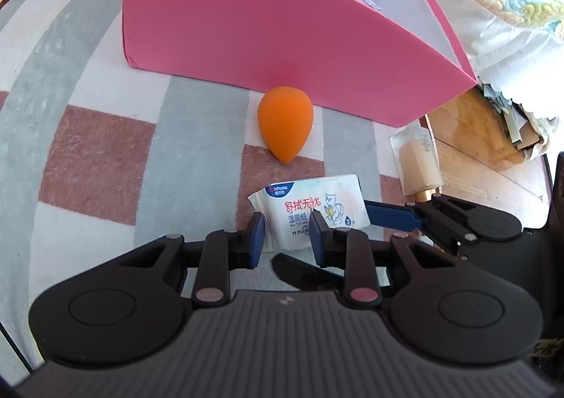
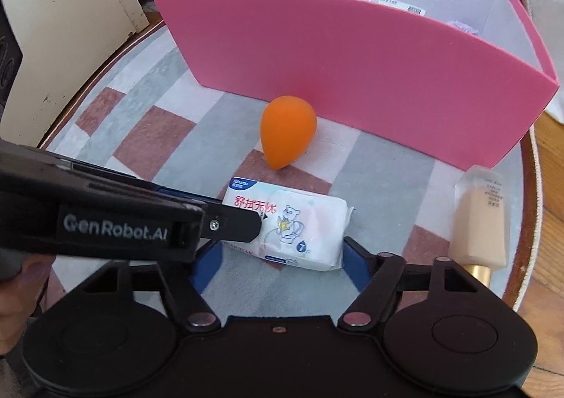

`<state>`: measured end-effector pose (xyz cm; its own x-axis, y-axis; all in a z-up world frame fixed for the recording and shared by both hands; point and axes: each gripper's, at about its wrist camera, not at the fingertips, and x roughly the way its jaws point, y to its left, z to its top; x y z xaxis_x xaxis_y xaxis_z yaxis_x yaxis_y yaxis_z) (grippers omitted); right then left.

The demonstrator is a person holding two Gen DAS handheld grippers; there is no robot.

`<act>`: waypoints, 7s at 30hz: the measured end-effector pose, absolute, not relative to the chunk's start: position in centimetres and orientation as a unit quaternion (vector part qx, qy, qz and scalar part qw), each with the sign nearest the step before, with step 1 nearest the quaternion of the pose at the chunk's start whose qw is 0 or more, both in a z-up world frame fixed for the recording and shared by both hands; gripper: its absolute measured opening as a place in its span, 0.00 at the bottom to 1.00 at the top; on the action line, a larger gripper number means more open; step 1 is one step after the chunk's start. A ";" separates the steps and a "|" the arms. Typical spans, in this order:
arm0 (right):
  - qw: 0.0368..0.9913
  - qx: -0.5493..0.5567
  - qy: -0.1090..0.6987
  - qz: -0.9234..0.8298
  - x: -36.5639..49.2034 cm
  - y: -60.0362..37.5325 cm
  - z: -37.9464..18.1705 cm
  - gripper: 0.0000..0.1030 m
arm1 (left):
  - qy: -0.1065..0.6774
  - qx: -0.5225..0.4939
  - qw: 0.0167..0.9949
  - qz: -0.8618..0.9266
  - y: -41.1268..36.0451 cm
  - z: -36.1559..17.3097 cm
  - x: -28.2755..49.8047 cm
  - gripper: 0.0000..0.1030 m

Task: Organize objects
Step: 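Lift the white wipes pack with the left tool toward the box, then lower the white wipes pack into the pink box and open the left tool, then withdraw the open left tool from the box, then move the open left tool down toward the orange sponge, then close the left tool on the orange teardrop sponge, then lift the sponge with the left tool and lower it into the box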

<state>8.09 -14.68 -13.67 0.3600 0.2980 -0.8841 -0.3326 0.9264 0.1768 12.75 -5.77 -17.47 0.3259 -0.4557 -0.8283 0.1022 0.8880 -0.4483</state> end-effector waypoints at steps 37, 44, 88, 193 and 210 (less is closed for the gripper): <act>0.885 -0.043 0.408 0.219 6.0 -15.5 1.3 0.59 | 0.460 -0.135 0.839 -0.259 -3.1 -0.8 13.1 0.38; 0.890 -0.055 0.397 0.217 8.8 -16.0 2.7 0.45 | 0.450 -0.149 0.849 -0.235 -3.2 0.2 16.5 0.38; 0.798 0.000 0.586 0.140 28.3 -20.5 -11.4 0.29 | 0.591 -0.095 0.793 -0.116 -11.1 -14.7 34.6 0.24; 0.859 -0.033 0.483 0.168 6.7 -10.9 -8.9 0.38 | 0.538 -0.110 0.799 -0.245 -3.8 -10.1 13.7 0.27; 0.891 -0.055 0.409 0.189 3.9 -11.5 2.3 0.40 | 0.469 -0.086 0.841 -0.255 -4.4 2.1 10.6 0.27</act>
<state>3.93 -11.49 2.29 0.5940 0.2924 -0.7494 -0.3826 0.9222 0.0566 10.58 -4.40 2.07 0.4303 -0.5108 -0.7442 0.3487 0.8545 -0.3849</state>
